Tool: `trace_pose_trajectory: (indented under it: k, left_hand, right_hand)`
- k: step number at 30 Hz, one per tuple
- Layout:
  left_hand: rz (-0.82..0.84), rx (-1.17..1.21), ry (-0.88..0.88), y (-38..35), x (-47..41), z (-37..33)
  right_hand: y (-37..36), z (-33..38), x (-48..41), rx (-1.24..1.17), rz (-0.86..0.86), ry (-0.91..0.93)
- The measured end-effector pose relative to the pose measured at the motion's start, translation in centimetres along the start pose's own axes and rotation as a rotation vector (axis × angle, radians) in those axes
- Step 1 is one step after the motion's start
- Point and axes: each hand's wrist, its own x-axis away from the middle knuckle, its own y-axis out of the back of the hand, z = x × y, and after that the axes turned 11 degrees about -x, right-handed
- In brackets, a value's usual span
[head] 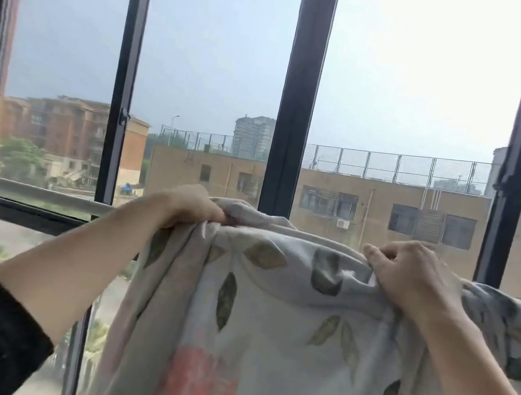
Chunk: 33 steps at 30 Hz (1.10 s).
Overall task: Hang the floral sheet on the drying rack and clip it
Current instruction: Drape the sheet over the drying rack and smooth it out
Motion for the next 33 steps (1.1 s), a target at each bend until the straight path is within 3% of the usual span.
trace_pose_trajectory:
  k: [8, 12, 16, 19, 21, 23, 29, 33]
  left_hand:
    - [-0.046, 0.043, 0.023, 0.2, 0.4, 0.9]
    - [-0.169, 0.023, 0.008, 0.0, 1.1, 1.0]
    - [-0.382, 0.119, -0.133, -0.5, 3.3, 1.7]
    - [-0.720, 0.427, -0.354, -2.5, 5.9, 4.0]
    - [-0.852, 0.522, -0.407, -4.6, 7.9, 6.1]
    - [-0.770, 0.504, -0.388, -7.1, 9.4, 8.3]
    - [-0.236, 0.718, -0.219, -11.7, 10.0, 11.1]
    - [-0.098, 0.807, -0.173, -13.2, 10.7, 10.5]
  right_hand:
    - [-2.1, 8.3, 2.1, -0.240, -0.004, 0.365]
    - [-5.5, 11.8, 3.5, -0.173, 0.055, 0.398]
    - [-7.0, 11.4, 4.0, 0.002, 0.027, 0.377]
    - [-6.8, 11.0, 3.6, 0.041, 0.028, 0.373]
    - [-6.8, 10.8, 3.4, 0.066, 0.028, 0.369]
    - [-7.0, 10.6, 3.3, 0.076, 0.020, 0.367]
    - [-7.6, 11.3, 3.2, 0.086, 0.003, 0.374]
    - [-7.6, 11.2, 3.2, 0.065, -0.006, 0.352]
